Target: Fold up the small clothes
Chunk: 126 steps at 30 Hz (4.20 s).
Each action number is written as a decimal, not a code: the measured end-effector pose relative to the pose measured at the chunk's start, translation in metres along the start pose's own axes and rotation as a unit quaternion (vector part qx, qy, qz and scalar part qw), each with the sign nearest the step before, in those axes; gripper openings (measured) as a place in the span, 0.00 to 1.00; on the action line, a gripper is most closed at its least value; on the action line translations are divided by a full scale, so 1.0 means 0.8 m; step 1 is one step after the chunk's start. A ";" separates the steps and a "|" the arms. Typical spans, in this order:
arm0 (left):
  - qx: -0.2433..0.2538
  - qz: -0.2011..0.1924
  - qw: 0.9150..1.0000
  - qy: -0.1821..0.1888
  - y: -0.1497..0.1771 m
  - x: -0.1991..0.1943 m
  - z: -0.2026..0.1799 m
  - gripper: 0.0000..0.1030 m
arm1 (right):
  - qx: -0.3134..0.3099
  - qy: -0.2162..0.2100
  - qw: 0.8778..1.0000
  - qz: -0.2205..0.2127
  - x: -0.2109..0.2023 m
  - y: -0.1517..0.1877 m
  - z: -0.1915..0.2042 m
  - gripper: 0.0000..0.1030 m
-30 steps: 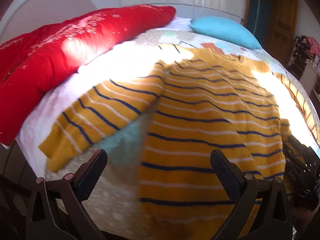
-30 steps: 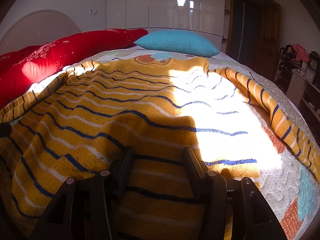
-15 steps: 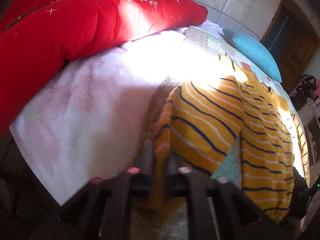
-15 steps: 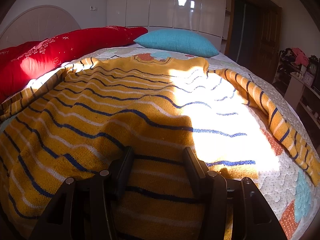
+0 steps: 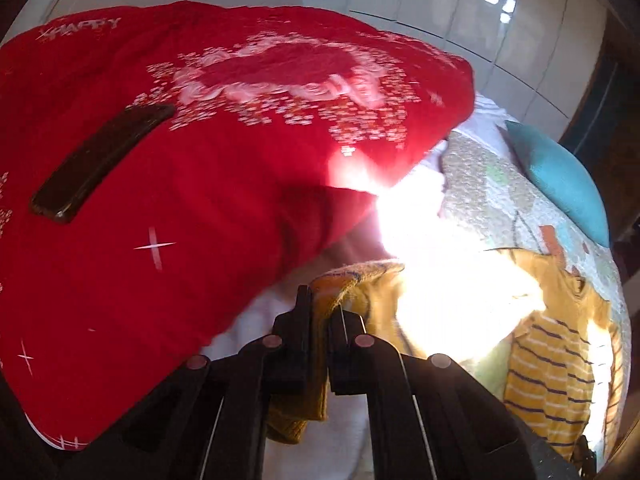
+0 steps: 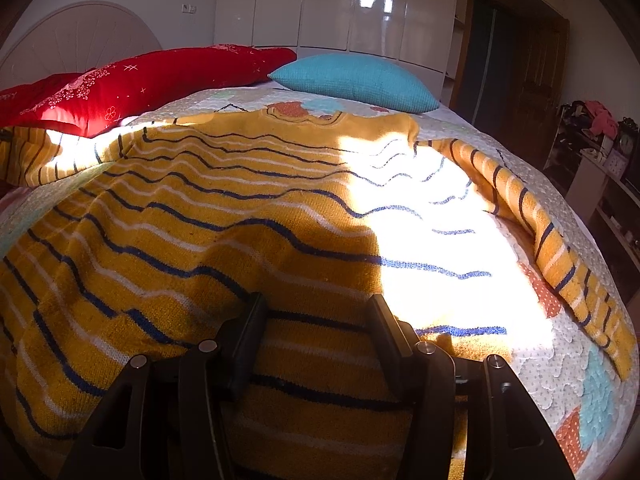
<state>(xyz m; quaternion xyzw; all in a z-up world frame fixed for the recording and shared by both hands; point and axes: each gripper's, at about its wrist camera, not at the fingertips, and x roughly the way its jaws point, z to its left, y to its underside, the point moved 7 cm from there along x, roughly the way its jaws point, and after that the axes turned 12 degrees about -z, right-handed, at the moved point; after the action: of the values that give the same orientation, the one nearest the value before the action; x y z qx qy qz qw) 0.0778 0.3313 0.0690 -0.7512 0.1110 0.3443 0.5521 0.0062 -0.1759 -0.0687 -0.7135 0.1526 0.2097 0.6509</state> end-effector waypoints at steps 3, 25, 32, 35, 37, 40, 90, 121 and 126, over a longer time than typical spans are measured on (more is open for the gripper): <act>0.026 0.002 0.997 0.069 -0.001 -0.017 -0.088 0.06 | 0.026 -0.021 0.999 0.032 -0.012 -0.017 -0.009 0.56; 0.145 0.209 0.913 0.320 0.272 -0.001 -0.628 0.35 | 0.202 0.024 0.979 -0.004 -0.129 0.015 -0.205 0.61; 0.168 0.083 0.942 0.278 0.219 -0.104 -0.499 0.74 | 0.176 -0.065 0.982 -0.029 -0.079 -0.061 -0.150 0.64; 0.180 0.044 0.956 0.228 0.209 -0.128 -0.431 0.74 | 0.161 -0.078 0.984 -0.019 -0.033 -0.086 -0.122 0.69; 0.164 0.045 0.962 0.214 0.210 -0.136 -0.389 0.75 | 0.170 -0.087 0.982 0.003 0.003 -0.092 -0.111 0.69; 0.124 0.053 0.970 0.200 0.216 -0.134 -0.333 0.75 | 0.198 -0.111 0.973 0.034 0.043 -0.096 -0.096 0.58; 0.164 0.095 0.962 0.196 0.302 -0.148 -0.376 0.75 | 0.474 0.153 0.866 -0.037 -0.135 0.043 -0.543 0.22; 0.166 0.119 0.958 0.203 0.327 -0.140 -0.388 0.75 | 0.547 0.002 0.832 -0.091 -0.096 -0.070 -0.548 0.06; 0.159 0.116 0.956 0.216 0.330 -0.146 -0.387 0.75 | 0.499 0.017 0.858 -0.117 -0.150 -0.047 -0.517 0.06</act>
<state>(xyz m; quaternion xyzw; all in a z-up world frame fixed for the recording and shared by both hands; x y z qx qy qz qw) -0.0301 -0.0708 -0.0077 -0.6918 0.3678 0.2133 0.5836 -0.0374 -0.5894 0.0505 -0.3088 0.1629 0.0155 0.9369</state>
